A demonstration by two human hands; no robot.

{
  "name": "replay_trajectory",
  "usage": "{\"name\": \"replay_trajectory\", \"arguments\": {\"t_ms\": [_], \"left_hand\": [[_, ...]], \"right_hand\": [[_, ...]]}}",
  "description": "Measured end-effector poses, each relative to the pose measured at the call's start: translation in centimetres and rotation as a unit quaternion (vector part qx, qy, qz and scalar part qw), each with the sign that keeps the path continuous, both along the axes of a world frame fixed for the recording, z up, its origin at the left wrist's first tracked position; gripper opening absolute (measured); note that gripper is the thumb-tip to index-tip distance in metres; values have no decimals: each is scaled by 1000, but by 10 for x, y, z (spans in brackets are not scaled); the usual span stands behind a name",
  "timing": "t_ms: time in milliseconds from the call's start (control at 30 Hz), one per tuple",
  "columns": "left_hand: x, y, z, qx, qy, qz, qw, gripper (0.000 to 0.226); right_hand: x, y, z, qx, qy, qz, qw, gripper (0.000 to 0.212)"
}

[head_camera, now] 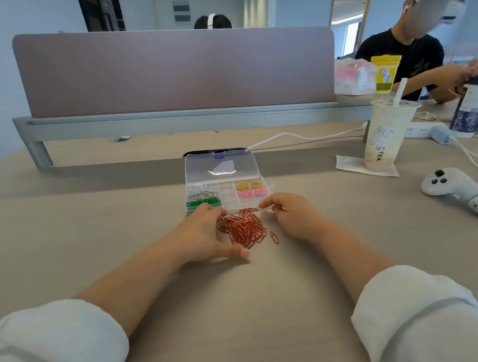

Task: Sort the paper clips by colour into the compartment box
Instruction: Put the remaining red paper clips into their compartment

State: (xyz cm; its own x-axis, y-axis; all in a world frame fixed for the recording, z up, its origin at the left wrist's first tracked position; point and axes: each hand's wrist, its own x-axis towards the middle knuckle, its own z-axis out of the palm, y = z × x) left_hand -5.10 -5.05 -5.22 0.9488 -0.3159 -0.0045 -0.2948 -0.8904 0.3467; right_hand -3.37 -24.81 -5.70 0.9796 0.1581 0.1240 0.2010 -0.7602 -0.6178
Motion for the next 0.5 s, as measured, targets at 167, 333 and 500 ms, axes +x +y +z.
{"name": "replay_trajectory", "arguments": {"t_ms": [167,333,500], "left_hand": [[7,-8,-2,-23,-37,-23,999,89],[19,-5,-3,-90,-50,-52,993,71],[28,-5,-2,-110,-37,-84,990,65]], "right_hand": [[9,9,-4,27,-22,60,998,30],[27,6,-7,27,-61,71,995,28],[27,6,0,95,-23,129,987,24]]}}
